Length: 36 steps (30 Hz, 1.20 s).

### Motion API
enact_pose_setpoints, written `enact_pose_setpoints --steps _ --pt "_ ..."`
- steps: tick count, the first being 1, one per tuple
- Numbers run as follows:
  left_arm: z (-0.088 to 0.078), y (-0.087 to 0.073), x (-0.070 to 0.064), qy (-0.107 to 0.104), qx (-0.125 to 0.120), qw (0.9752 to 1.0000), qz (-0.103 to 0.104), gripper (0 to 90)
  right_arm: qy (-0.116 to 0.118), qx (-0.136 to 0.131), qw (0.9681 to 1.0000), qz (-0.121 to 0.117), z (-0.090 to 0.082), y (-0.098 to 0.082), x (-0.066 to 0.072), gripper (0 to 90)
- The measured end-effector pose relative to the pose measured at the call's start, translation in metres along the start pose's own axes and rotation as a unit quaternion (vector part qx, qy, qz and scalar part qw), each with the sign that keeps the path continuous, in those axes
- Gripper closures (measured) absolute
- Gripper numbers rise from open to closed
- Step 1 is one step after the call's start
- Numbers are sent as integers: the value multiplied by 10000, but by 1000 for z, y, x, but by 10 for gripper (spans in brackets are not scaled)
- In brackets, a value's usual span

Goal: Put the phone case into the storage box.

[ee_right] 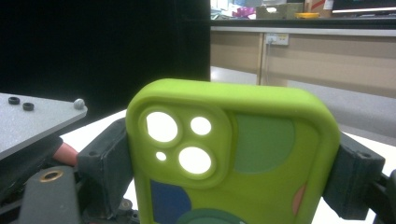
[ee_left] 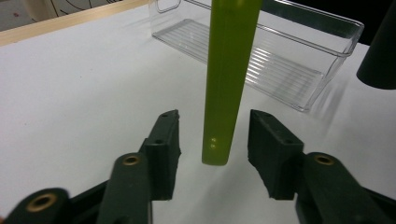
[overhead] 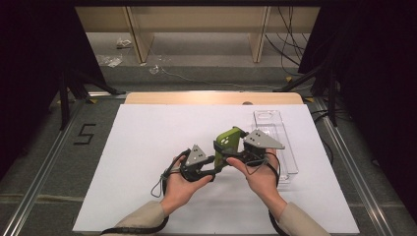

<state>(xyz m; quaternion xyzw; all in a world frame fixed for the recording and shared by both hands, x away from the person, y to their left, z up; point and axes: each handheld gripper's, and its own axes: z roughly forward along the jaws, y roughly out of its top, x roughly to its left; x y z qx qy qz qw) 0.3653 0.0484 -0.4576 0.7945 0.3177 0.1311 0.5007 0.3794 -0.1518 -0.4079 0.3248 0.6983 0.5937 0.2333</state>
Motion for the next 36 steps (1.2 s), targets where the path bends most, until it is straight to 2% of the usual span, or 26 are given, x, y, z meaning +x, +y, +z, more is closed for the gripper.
enact_pose_setpoints --steps 7,11,18,27,36 --pt "-6 1 2 -124 -37 9998 164 316 -75 -61 10000 23 -4 4 -5 177" --pt "-9 1 3 -165 84 9995 271 180 -114 -91 9999 23 -6 5 -7 177" --pt "-19 -1 7 -105 167 9993 333 51 -197 -137 9997 37 -9 8 -12 178" --pt "-34 -7 15 -18 177 9992 354 0 -294 -186 9994 76 -13 11 -18 178" --pt "-44 -11 21 75 183 9992 334 0 -395 -235 9989 97 -18 16 -25 178"
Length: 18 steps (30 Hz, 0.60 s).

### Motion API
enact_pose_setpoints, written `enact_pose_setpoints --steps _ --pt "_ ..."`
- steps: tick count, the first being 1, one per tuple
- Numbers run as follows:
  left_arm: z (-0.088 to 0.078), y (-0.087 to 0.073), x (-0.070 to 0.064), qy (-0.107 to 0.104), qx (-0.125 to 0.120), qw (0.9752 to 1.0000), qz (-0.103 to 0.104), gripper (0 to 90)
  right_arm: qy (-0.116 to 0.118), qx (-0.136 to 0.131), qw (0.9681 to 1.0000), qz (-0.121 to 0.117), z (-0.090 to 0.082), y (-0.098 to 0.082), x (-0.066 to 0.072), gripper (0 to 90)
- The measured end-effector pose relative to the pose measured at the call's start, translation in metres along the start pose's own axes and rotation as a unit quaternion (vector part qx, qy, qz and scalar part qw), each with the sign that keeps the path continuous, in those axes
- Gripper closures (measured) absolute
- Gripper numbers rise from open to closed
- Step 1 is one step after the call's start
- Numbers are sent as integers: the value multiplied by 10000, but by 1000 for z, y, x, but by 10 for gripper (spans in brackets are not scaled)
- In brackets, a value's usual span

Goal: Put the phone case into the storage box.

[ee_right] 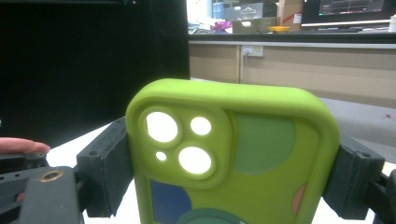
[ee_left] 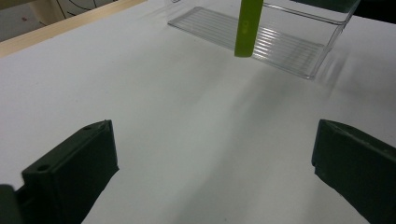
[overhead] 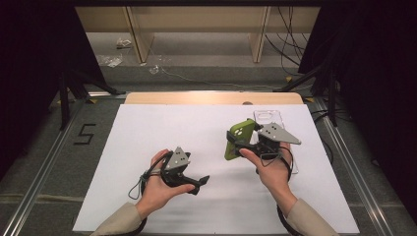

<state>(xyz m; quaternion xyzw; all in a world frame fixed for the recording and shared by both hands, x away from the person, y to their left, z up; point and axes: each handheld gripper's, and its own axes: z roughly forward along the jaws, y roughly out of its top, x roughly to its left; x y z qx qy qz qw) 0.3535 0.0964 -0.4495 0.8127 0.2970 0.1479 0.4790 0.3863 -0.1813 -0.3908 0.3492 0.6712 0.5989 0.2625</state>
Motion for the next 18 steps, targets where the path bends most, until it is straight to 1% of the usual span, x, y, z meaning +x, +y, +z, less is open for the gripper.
enact_pose_setpoints --steps 4,8,13,18 --pt "-5 -3 3 24 18 10000 -2 0 -27 -11 10000 27 -1 1 -2 178" --pt "-11 -6 6 51 -20 10000 -32 0 -62 -24 10000 31 -2 2 -4 178" --pt "-16 -10 10 84 7 9999 -66 0 -105 -29 9999 53 -3 4 -7 178" --pt "-21 -14 13 114 58 9999 -58 0 -146 -39 9999 45 -4 5 -10 178"
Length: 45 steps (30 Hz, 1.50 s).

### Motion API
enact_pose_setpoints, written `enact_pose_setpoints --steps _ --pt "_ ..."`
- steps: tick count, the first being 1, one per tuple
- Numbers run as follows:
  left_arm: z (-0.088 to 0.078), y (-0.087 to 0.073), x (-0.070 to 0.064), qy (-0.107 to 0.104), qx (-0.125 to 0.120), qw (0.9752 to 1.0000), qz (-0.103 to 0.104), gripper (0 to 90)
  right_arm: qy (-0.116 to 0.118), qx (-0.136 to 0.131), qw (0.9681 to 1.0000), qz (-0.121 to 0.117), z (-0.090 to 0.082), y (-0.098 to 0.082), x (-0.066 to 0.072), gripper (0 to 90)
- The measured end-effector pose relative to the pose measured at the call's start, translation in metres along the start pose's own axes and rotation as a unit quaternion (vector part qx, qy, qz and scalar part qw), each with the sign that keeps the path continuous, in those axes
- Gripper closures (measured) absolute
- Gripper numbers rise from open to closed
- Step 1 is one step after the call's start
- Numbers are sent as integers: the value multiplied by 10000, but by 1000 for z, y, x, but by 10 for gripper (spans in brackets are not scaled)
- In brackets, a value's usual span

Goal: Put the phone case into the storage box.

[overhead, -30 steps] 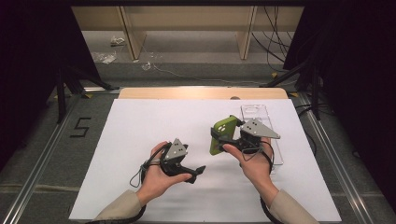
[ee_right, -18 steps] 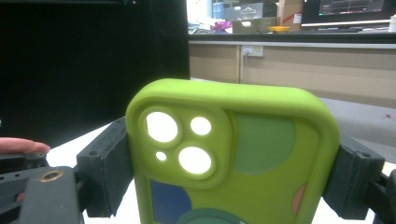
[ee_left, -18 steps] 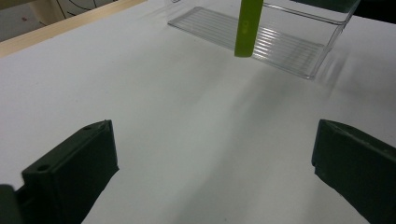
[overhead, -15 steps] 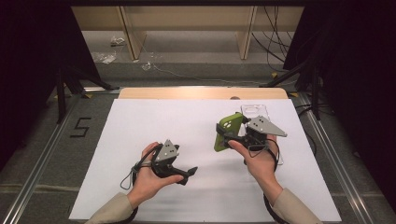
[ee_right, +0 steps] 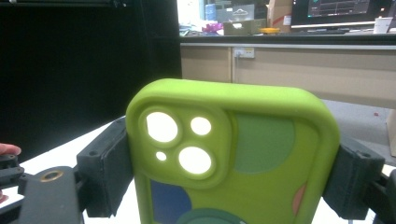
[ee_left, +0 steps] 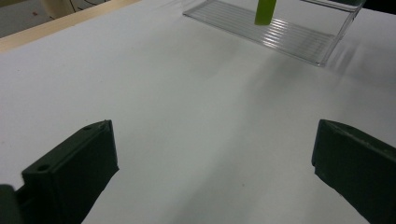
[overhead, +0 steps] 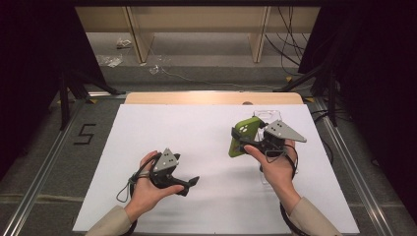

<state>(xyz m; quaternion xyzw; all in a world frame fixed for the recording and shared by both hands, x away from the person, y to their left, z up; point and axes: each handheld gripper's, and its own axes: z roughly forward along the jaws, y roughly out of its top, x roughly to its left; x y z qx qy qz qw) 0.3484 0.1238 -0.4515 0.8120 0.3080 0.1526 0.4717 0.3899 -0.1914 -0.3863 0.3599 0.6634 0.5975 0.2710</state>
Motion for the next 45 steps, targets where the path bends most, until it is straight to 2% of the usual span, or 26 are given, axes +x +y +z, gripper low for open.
enact_pose_setpoints --steps 7,17,26,45 --pt "-5 -5 5 -52 112 9999 -25 0 -48 5 10000 -7 -1 1 -3 178" --pt "-14 -15 14 41 388 9992 35 0 -121 9 9999 17 -3 3 -8 178" --pt "-24 -21 22 123 381 9992 -46 0 -212 -9 9998 34 -5 4 -14 178" --pt "-32 -28 26 188 352 9991 -133 0 -463 -65 9989 51 -10 9 -28 178"
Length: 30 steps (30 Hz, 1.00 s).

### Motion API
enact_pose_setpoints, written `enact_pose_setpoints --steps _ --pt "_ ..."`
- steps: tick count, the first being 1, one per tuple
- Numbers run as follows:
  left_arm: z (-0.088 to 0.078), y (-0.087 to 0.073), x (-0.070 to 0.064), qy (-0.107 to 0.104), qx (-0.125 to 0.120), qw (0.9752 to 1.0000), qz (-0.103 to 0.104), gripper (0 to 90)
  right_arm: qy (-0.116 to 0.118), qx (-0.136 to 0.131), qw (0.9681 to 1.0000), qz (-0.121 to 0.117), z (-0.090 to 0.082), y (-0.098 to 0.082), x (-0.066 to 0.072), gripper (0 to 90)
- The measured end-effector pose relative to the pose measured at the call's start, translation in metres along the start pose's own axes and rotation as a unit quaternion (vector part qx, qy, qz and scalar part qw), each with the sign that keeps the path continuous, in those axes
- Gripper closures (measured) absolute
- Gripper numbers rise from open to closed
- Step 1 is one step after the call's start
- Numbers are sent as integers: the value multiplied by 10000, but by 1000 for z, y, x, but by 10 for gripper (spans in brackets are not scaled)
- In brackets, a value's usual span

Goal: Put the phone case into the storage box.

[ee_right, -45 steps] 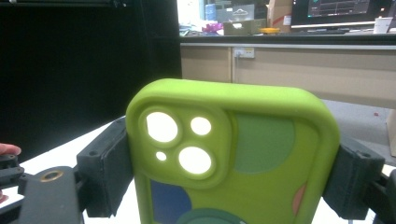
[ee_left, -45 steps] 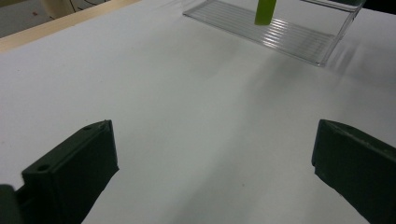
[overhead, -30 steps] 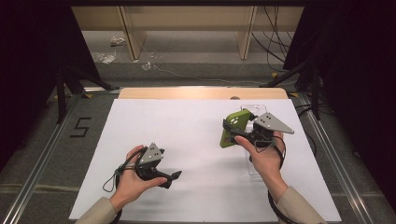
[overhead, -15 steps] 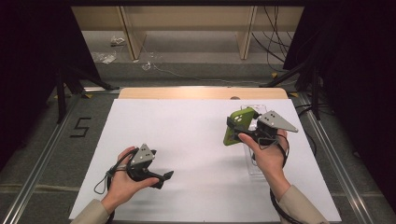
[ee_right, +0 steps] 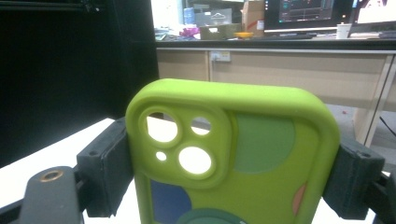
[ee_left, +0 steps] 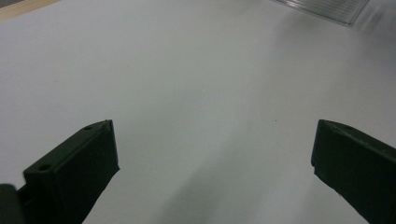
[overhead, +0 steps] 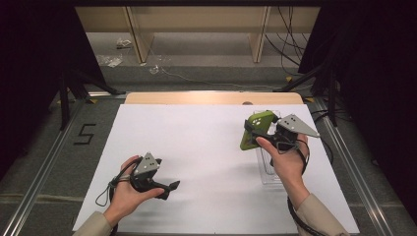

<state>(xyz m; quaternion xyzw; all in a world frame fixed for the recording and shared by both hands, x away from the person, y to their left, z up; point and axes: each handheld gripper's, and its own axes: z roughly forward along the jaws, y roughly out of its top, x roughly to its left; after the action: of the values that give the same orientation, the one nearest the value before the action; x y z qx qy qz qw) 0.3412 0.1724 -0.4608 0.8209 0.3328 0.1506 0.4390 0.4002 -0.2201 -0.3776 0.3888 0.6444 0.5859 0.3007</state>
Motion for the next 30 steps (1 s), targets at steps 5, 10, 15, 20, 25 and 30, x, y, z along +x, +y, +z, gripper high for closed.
enact_pose_setpoints --steps 5,10,15,20,25,30 --pt "-1 -1 1 12 14 10000 8 0 -75 -12 10000 15 -1 1 -5 178" --pt "-2 -2 1 14 3 10000 -12 0 -178 -21 9998 24 -3 2 -11 178" --pt "-3 -2 3 43 9 10000 1 0 -275 -26 9996 44 -4 2 -18 178" --pt "-2 -2 3 38 5 10000 -8 0 -348 -21 9994 49 -4 2 -23 178" --pt "-2 -2 3 26 19 10000 -15 0 -417 -2 9991 75 -4 1 -27 178" --pt "-2 -3 3 26 38 10000 -27 0 -469 2 9989 87 -5 2 -31 178"
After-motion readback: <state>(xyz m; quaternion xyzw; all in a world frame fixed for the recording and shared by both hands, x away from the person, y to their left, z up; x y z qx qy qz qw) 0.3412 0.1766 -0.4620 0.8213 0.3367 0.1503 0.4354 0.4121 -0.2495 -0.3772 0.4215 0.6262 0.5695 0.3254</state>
